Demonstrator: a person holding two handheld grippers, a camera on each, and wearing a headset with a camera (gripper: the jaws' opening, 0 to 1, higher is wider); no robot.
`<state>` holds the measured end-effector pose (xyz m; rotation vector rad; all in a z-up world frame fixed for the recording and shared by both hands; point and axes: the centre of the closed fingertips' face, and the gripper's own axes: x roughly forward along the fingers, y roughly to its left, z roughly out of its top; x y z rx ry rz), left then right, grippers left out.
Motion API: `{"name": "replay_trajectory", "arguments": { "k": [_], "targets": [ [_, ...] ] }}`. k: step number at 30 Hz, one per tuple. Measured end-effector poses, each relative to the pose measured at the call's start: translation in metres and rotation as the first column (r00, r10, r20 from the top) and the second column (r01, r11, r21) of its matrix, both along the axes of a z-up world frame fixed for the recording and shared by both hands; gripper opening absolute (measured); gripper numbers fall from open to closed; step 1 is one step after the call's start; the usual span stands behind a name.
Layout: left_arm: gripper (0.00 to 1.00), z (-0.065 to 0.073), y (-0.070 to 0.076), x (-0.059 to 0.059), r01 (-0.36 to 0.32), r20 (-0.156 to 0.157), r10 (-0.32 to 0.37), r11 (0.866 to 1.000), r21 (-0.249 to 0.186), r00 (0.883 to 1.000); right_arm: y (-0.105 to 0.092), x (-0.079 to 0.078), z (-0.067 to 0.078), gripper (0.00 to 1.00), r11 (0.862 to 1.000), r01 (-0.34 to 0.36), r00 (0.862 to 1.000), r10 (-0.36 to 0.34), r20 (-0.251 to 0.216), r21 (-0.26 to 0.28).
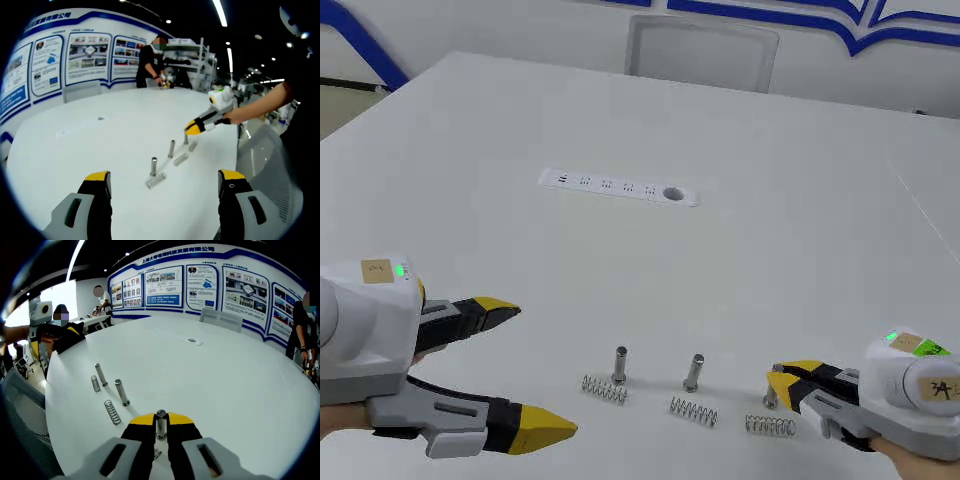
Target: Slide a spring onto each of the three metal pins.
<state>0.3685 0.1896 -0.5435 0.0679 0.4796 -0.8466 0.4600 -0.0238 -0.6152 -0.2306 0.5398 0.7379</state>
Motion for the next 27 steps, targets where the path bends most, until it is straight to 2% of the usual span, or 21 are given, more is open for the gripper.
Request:
{"name": "replay_trajectory", "arguments": {
  "k": [15, 27],
  "targets": [
    [0.9, -0.002, -0.008, -0.007, 0.017, -0.006, -0.017, 1.0, 0.003, 1.0, -0.008, -0.007, 0.0, 0.09, 1.0, 0.01, 1.0, -0.01, 0.009, -0.002],
    [0.9, -0.007, -0.01, -0.013, 0.031, -0.019, -0.031, 0.999, 0.022, 0.999, -0.005, -0.007, 0.005, 0.11, 1.0, -0.012, 1.0, 0.012, -0.012, -0.004]
  ]
}}
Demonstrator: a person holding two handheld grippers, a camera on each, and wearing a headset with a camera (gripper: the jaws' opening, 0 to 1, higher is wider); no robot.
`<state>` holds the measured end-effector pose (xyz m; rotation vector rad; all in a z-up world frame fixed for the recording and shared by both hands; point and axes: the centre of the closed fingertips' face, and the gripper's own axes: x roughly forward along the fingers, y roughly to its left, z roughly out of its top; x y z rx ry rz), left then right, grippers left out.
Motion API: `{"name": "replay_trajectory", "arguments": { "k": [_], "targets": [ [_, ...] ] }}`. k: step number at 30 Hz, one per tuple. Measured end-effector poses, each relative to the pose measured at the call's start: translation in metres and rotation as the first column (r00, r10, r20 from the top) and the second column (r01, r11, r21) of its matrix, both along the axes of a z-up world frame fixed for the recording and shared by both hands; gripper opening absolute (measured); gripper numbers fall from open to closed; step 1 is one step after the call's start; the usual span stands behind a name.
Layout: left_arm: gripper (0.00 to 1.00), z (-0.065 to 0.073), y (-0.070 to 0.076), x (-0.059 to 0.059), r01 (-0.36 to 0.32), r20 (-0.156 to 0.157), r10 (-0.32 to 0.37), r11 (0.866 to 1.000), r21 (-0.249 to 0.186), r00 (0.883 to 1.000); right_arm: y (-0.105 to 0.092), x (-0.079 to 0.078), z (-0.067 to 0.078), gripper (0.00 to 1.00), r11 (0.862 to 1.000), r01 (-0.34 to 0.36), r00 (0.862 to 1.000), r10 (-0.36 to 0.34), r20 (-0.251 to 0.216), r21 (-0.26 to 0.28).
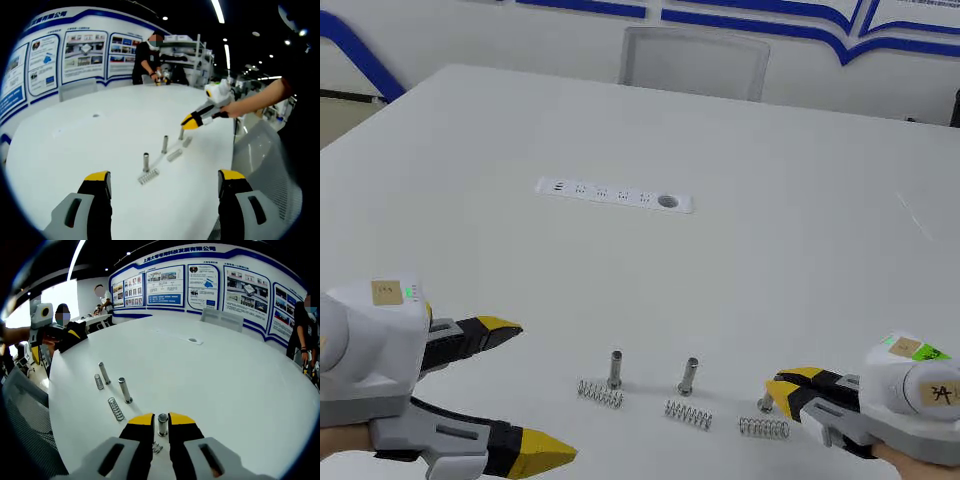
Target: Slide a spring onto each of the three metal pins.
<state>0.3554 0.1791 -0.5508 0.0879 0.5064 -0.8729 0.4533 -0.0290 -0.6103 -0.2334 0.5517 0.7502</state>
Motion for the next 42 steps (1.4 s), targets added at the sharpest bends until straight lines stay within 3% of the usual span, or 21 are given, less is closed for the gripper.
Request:
{"name": "replay_trajectory", "arguments": {
  "k": [6, 15, 16, 19, 22, 26, 33, 38, 39, 42],
  "targets": [
    [0.9, 0.0, 0.002, 0.0, -0.005, -0.001, 0.005, 1.0, 0.0, 1.0, 0.0, -0.007, -0.002, 0.18, 1.0, -0.028, 0.999, 0.027, -0.026, -0.01],
    [0.9, -0.005, 0.001, 0.002, -0.007, -0.014, 0.007, 1.0, 0.001, 1.0, -0.018, -0.019, -0.012, 0.22, 0.994, -0.099, 0.993, 0.096, -0.068, -0.04],
    [0.9, -0.006, 0.0, 0.002, -0.007, -0.017, 0.007, 1.0, 0.001, 1.0, -0.018, -0.021, -0.014, 0.22, 0.992, -0.121, 0.99, 0.117, -0.075, -0.046],
    [0.9, -0.008, -0.002, 0.0, 0.003, -0.027, -0.003, 1.0, 0.007, 1.0, -0.017, -0.03, -0.024, 0.22, 0.953, -0.26, 0.965, 0.253, -0.067, -0.152],
    [0.9, -0.01, -0.001, 0.001, 0.005, -0.035, -0.005, 1.0, 0.013, 0.999, -0.011, -0.034, -0.031, 0.22, 0.93, -0.325, 0.946, 0.315, -0.082, -0.17],
    [0.9, -0.011, 0.003, 0.004, -0.006, -0.041, 0.007, 1.0, 0.018, 0.999, -0.009, -0.029, -0.038, 0.22, 0.924, -0.339, 0.94, 0.327, -0.092, -0.178],
    [0.9, -0.014, 0.004, 0.004, -0.013, -0.055, 0.015, 1.0, 0.024, 0.998, -0.004, -0.031, -0.054, 0.22, 0.892, -0.415, 0.907, 0.39, -0.156, -0.182],
    [0.89, -0.017, 0.005, 0.003, -0.016, -0.065, 0.018, 0.999, 0.03, 0.998, -0.001, -0.028, -0.054, 0.22, 0.882, -0.443, 0.893, 0.417, -0.17, -0.161],
    [0.89, -0.017, 0.005, 0.003, -0.016, -0.068, 0.018, 0.999, 0.03, 0.998, 0.0, -0.03, -0.055, 0.22, 0.888, -0.443, 0.888, 0.416, -0.193, -0.126],
    [0.89, -0.017, 0.004, 0.003, -0.013, -0.07, 0.016, 0.999, 0.033, 0.997, -0.002, -0.03, -0.054, 0.2, 0.892, -0.439, 0.886, 0.411, -0.215, -0.103]
  ]
}}
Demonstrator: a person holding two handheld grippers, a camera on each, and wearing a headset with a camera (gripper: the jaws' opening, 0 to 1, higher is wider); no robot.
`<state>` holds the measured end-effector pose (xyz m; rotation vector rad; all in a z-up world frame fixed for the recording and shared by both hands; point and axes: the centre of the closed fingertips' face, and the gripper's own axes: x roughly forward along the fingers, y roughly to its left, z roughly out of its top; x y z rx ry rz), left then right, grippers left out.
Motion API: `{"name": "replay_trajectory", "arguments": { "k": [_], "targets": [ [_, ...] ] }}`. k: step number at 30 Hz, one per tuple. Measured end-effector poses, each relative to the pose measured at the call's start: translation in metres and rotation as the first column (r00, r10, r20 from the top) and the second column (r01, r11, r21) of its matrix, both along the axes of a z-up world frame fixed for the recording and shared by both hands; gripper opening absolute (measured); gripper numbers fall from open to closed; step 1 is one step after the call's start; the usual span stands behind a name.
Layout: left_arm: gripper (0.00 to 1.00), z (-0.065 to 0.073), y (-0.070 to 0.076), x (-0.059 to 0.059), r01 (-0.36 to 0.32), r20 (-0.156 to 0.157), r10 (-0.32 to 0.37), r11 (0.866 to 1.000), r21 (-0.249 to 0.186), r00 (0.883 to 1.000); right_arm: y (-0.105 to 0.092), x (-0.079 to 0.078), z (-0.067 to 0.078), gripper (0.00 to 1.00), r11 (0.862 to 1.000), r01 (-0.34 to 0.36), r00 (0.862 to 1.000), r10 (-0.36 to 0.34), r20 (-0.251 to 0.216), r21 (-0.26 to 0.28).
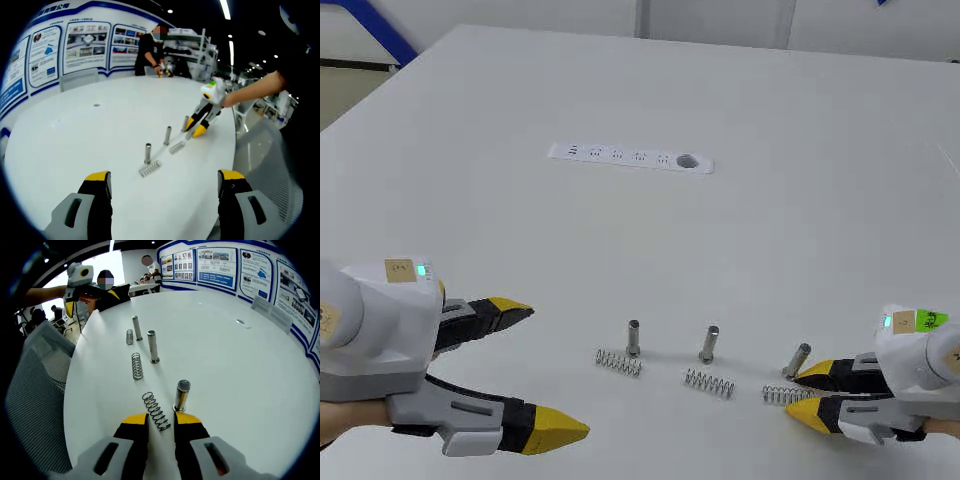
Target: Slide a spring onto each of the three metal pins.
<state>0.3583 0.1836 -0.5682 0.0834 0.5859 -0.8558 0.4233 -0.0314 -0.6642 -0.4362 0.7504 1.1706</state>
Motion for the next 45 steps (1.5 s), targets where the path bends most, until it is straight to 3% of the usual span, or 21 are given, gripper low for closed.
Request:
{"name": "replay_trajectory", "arguments": {
  "k": [7, 14, 22, 26, 32, 39, 45],
  "targets": [
    [0.89, 0.001, -0.003, 0.001, 0.006, 0.002, -0.006, 1.0, 0.0, 1.0, -0.001, -0.014, 0.001, 0.12, 0.998, -0.065, 0.998, 0.065, -0.018, -0.002],
    [0.89, 0.015, -0.013, 0.003, 0.008, 0.026, -0.007, 0.999, -0.038, 1.0, -0.002, -0.017, 0.002, 0.11, 0.993, -0.103, 0.994, 0.106, 0.036, -0.064],
    [0.89, 0.026, -0.019, 0.002, 0.026, 0.041, -0.024, 0.998, -0.051, 0.999, -0.005, -0.015, 0.004, 0.1, 0.989, -0.073, 0.995, 0.082, 0.063, -0.131],
    [0.89, 0.032, -0.018, 0.004, 0.032, 0.055, -0.03, 0.999, -0.029, 0.998, -0.007, -0.017, 0.016, 0.1, 0.989, -0.067, 0.994, 0.078, 0.082, -0.131],
    [0.88, 0.039, -0.024, 0.01, 0.043, 0.079, -0.041, 0.998, -0.036, 0.996, -0.015, -0.022, 0.03, 0.1, 0.986, -0.059, 0.989, 0.079, 0.128, -0.155],
    [0.87, 0.038, -0.05, 0.007, 0.109, 0.095, -0.106, 0.994, -0.025, 0.99, -0.012, -0.023, 0.061, 0.1, 0.994, -0.024, 0.984, 0.043, 0.172, -0.111],
    [0.84, 0.039, -0.073, 0.003, 0.179, 0.095, -0.176, 0.984, -0.022, 0.98, 0.004, -0.028, 0.089, 0.1, 0.992, -0.076, 0.972, 0.097, 0.216, -0.101]
  ]
}}
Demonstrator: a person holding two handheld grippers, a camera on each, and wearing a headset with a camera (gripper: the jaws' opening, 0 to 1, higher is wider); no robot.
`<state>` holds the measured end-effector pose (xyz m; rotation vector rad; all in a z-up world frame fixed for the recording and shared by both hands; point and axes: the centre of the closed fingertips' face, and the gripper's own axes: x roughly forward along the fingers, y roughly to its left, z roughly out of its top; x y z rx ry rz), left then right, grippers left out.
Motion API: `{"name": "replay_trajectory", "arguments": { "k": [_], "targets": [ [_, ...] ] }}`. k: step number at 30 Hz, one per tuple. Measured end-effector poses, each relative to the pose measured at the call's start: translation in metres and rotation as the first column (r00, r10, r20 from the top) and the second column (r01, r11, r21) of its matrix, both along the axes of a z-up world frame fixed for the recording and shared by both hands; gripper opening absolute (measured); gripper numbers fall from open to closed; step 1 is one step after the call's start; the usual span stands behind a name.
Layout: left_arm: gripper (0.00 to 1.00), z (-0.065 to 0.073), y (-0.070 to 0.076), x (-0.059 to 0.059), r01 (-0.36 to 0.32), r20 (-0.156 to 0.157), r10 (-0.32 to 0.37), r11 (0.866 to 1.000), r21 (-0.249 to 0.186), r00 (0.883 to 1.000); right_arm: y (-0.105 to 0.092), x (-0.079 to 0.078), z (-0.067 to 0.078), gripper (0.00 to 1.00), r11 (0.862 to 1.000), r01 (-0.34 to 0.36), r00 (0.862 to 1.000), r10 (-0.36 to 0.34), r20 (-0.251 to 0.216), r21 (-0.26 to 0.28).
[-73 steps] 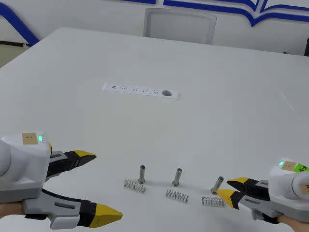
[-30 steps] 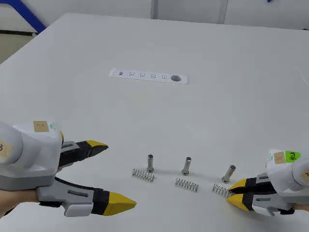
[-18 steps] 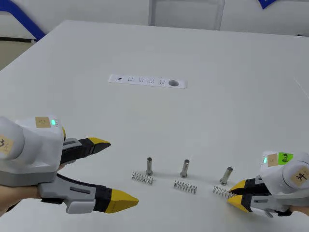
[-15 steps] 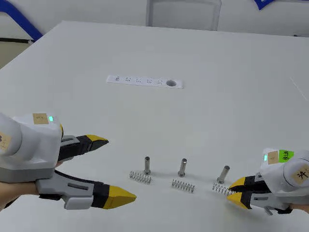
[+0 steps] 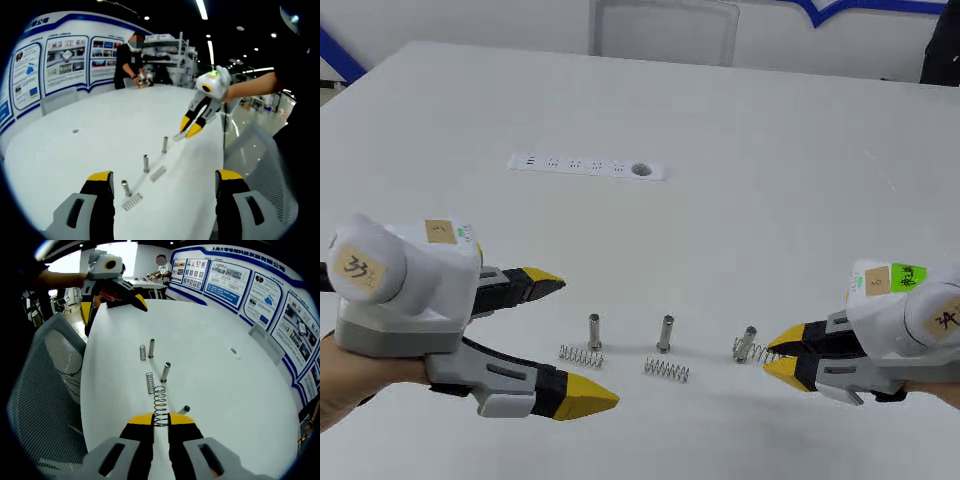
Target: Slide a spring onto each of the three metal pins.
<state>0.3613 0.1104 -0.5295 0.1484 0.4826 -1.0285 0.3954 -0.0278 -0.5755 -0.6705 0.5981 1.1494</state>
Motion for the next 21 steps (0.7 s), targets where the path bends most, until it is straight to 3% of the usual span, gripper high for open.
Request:
{"name": "replay_trajectory", "arguments": {
  "k": [10, 14, 21],
  "targets": [
    [0.75, 0.004, -0.026, -0.002, 0.084, 0.033, -0.084, 0.996, 0.007, 0.996, 0.03, -0.018, 0.023, 0.1, 0.997, -0.074, 0.997, 0.073, 0.012, 0.024],
    [0.71, 0.011, -0.036, -0.003, 0.102, 0.054, -0.1, 0.994, -0.034, 0.993, 0.045, -0.026, 0.039, 0.1, 0.992, -0.116, 0.993, 0.115, 0.025, 0.047],
    [0.65, 0.004, -0.045, -0.006, 0.141, 0.048, -0.14, 0.99, 0.0, 0.989, 0.063, -0.036, 0.058, 0.1, 0.982, -0.185, 0.982, 0.182, 0.057, 0.046]
  ]
}}
